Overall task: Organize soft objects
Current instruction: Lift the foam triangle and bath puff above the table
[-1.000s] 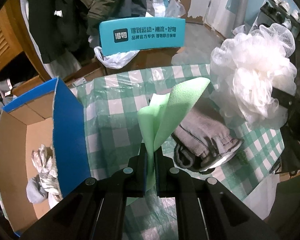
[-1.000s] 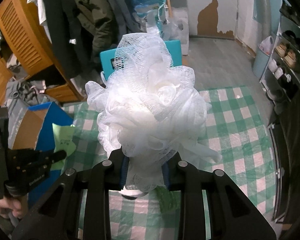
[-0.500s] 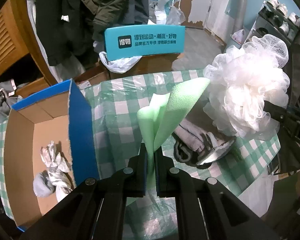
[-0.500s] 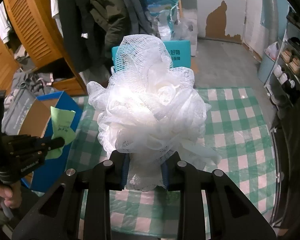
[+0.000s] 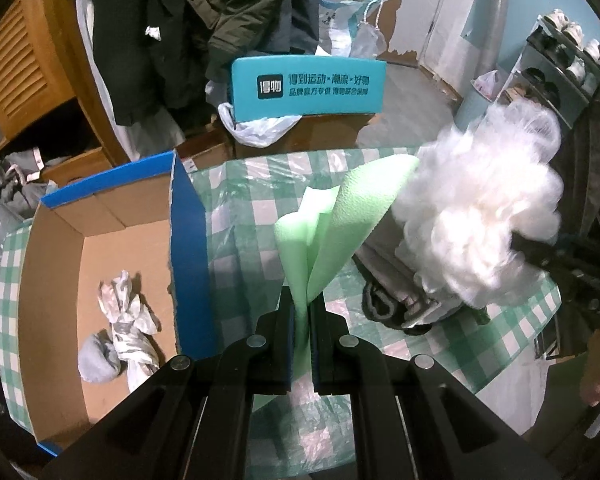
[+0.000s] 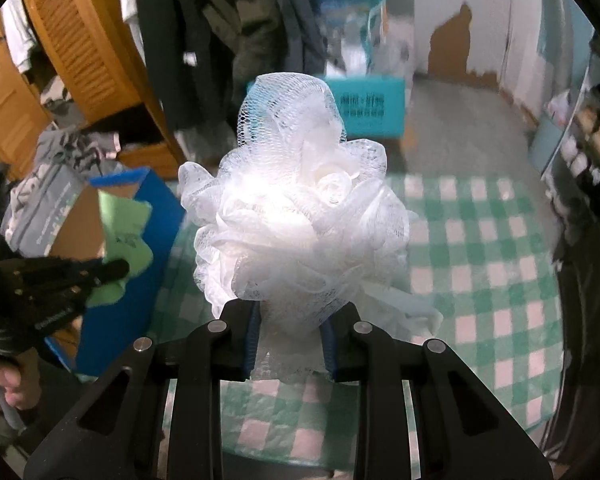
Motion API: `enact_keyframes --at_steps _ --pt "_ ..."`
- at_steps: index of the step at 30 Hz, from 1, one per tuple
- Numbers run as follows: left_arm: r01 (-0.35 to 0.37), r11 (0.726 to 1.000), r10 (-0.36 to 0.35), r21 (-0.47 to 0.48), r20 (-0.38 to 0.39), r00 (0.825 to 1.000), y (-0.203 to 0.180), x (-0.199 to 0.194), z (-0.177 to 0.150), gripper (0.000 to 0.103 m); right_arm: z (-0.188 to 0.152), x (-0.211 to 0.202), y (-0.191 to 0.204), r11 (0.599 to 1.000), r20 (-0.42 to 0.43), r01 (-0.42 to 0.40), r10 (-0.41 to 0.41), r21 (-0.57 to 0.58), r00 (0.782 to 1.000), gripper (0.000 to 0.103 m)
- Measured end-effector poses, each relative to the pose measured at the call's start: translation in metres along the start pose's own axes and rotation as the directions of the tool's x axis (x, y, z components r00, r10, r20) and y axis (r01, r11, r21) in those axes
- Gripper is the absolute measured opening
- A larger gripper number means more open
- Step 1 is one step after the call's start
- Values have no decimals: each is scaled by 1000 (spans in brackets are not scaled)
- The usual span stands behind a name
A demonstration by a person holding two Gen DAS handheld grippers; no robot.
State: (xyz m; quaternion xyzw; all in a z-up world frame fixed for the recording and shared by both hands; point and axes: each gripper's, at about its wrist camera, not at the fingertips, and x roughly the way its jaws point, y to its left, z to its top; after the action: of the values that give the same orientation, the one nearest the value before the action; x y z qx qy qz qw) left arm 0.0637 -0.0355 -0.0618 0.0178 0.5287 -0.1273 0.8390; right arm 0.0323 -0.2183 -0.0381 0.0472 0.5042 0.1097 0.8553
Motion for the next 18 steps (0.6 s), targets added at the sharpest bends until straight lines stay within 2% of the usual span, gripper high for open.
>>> enact_keyframes --at_steps 4,7,9,12,16,18 --pt "7 1000 -7 -6 -16 1000 1 5 0 7 -3 20 -9 999 -56 -10 12 32 998 27" --pt "8 1000 -8 -9 -21 1000 2 8 2 7 1 27 -12 999 -69 -12 16 50 998 38" --pt "10 1000 -10 -12 -26 1000 2 10 2 7 3 33 -13 998 -81 -18 23 59 996 51" --pt "12 1000 -13 -17 -36 999 4 13 1 7 4 43 -11 998 -89 -23 28 56 996 58" --pt "19 1000 -20 -25 -41 999 8 14 2 7 10 54 -8 999 -91 -12 15 35 996 58" --pt "20 999 -21 -27 -39 999 9 14 2 7 11 59 -6 1000 -88 -4 7 25 996 51"
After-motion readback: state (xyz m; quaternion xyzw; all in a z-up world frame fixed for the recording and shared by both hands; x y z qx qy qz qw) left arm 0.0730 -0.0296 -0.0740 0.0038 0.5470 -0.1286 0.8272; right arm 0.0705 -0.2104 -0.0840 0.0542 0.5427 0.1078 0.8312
